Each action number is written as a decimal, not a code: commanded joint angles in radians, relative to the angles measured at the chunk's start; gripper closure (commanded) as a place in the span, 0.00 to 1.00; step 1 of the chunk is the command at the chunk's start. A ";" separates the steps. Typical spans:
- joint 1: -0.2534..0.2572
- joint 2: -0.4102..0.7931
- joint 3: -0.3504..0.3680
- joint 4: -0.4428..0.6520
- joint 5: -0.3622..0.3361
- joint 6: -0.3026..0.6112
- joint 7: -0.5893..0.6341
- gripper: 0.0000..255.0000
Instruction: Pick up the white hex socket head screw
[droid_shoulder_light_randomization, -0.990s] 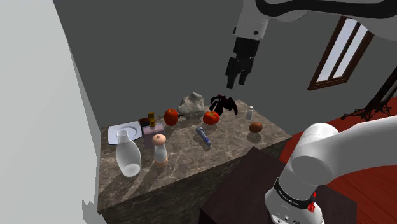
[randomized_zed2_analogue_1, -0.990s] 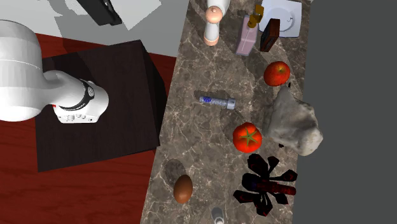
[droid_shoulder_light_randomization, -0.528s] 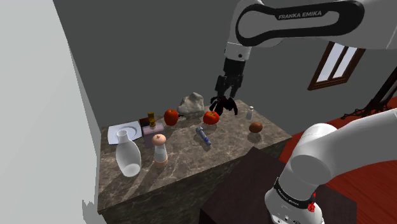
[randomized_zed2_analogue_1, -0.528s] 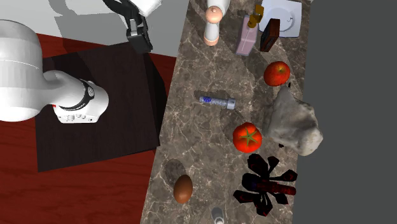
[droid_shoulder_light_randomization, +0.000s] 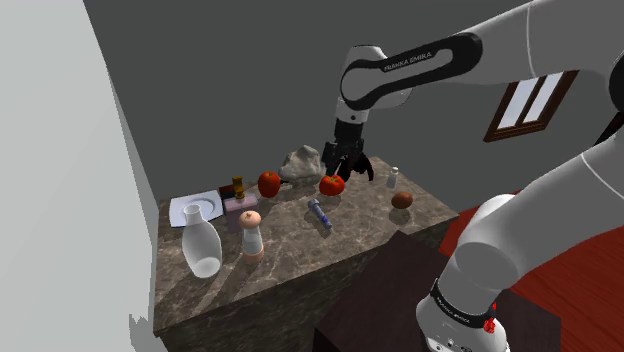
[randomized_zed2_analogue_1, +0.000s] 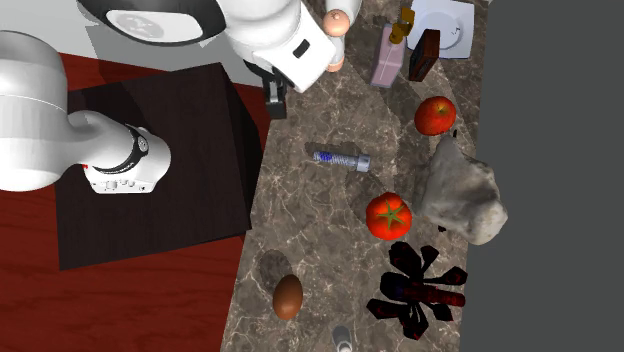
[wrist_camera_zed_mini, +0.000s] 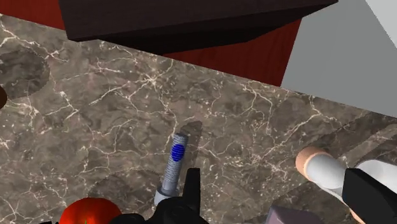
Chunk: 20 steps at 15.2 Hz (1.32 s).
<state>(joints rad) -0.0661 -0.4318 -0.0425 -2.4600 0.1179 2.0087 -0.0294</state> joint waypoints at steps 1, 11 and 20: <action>-0.005 0.057 -0.003 -0.007 0.004 0.061 0.005 0.00; -0.028 0.418 -0.035 0.059 0.046 0.333 -0.004 0.00; -0.063 0.766 -0.045 0.220 0.123 0.494 -0.032 0.00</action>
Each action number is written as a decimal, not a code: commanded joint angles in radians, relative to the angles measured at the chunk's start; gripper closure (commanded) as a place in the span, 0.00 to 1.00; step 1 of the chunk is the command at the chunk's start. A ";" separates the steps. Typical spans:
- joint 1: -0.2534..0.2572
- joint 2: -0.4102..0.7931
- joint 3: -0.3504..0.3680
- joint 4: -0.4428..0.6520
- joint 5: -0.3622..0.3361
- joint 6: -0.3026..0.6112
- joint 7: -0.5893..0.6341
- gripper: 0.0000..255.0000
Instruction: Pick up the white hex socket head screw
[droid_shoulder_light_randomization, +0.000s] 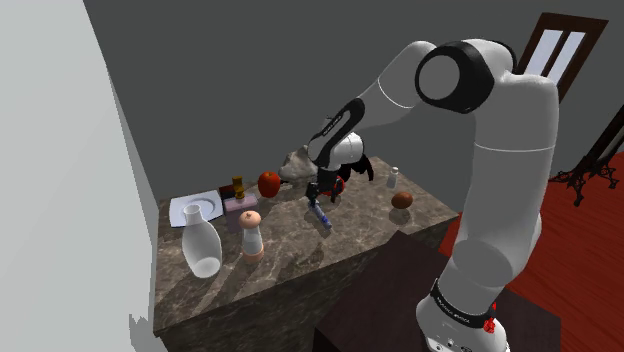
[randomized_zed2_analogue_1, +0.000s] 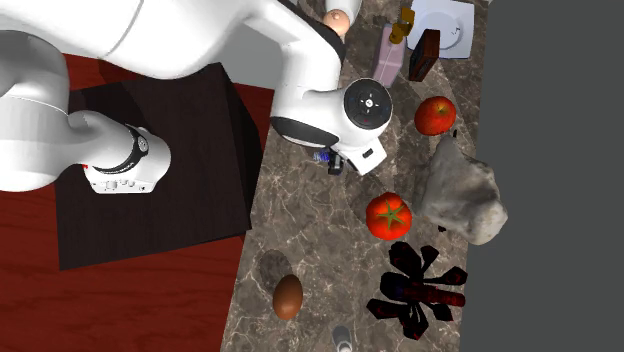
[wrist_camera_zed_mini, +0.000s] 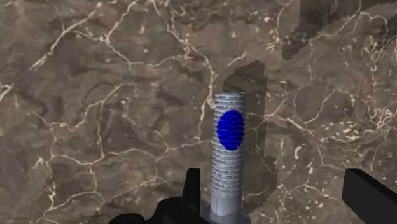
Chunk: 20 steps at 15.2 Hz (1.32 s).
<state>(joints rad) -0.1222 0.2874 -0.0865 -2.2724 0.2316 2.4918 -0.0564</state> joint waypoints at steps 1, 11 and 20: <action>-0.013 0.085 -0.001 0.056 0.017 0.023 -0.008 0.00; -0.036 0.233 0.021 0.110 0.056 0.113 -0.038 0.00; -0.037 0.233 0.021 0.109 0.057 0.113 -0.039 1.00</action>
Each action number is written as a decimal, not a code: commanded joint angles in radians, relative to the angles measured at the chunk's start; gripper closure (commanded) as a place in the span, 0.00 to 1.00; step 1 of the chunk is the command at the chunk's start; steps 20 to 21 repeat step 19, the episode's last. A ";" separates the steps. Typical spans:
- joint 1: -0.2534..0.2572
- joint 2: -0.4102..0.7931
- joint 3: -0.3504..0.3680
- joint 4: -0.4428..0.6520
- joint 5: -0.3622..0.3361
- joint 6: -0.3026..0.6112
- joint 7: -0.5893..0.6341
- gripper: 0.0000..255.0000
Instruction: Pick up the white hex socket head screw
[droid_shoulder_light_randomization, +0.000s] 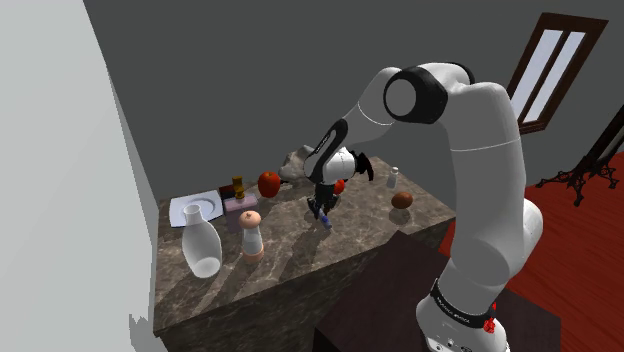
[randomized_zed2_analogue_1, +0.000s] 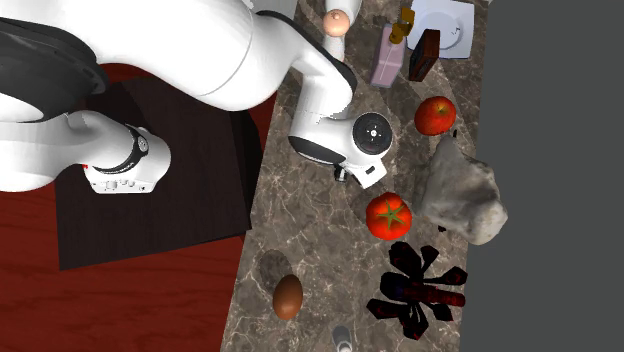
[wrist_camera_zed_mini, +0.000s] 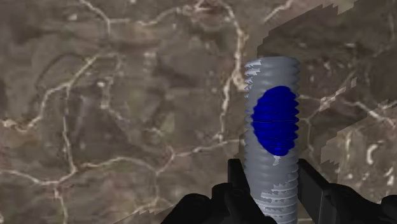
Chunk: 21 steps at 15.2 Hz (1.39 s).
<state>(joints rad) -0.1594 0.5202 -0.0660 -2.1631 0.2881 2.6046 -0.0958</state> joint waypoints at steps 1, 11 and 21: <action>0.000 0.000 0.000 0.000 0.000 0.000 0.000 1.00; 0.018 -0.111 -0.023 -0.021 -0.033 -0.089 0.034 1.00; 0.026 -0.181 -0.037 -0.025 -0.057 -0.154 0.056 1.00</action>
